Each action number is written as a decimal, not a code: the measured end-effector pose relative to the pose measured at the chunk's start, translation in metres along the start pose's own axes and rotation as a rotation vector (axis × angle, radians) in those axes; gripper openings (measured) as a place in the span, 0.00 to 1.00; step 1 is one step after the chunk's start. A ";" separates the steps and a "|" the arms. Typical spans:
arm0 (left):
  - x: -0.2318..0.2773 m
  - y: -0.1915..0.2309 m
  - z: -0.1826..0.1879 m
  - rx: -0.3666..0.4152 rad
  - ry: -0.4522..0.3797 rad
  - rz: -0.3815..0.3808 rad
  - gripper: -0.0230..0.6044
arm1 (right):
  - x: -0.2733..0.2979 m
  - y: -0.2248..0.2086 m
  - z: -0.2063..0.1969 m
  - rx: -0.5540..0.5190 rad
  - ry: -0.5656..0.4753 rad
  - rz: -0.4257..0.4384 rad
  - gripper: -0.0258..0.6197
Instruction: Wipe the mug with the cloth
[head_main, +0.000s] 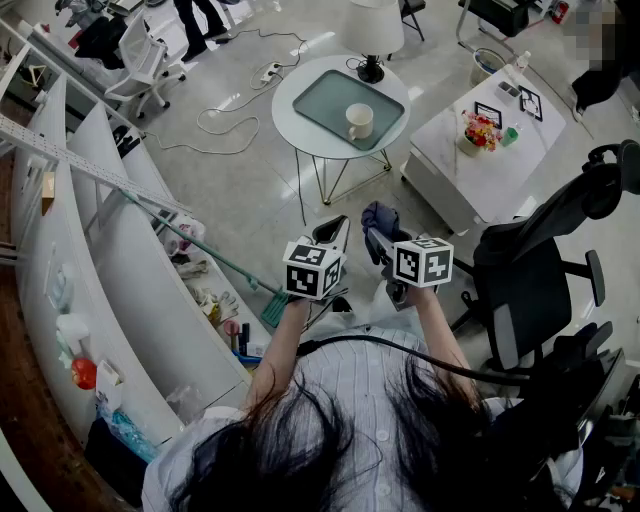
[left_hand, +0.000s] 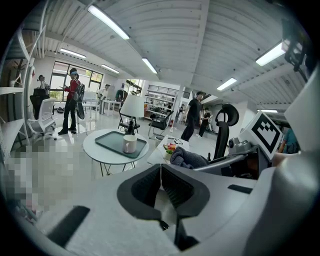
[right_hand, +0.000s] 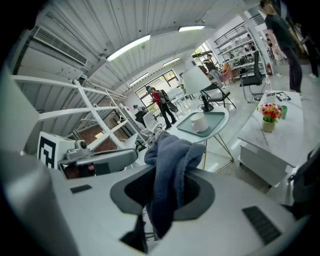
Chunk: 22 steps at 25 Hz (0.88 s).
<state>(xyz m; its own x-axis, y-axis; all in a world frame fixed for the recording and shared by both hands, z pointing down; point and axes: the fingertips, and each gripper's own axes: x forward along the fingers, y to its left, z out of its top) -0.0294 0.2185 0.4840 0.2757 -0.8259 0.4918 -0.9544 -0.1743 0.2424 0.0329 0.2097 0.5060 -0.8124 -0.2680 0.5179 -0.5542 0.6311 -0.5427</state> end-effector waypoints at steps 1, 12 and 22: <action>0.004 0.000 0.002 0.002 0.003 0.000 0.07 | 0.000 -0.003 0.003 0.004 -0.002 0.002 0.18; 0.055 0.004 0.025 -0.024 0.013 0.027 0.07 | 0.011 -0.046 0.037 0.022 0.002 0.042 0.18; 0.108 0.006 0.060 -0.083 0.019 0.093 0.07 | 0.024 -0.090 0.087 -0.003 0.074 0.101 0.18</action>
<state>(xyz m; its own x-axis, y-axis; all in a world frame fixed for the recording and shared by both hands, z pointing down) -0.0125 0.0959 0.4891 0.1891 -0.8262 0.5307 -0.9635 -0.0516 0.2628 0.0481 0.0833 0.5100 -0.8483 -0.1486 0.5082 -0.4696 0.6545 -0.5925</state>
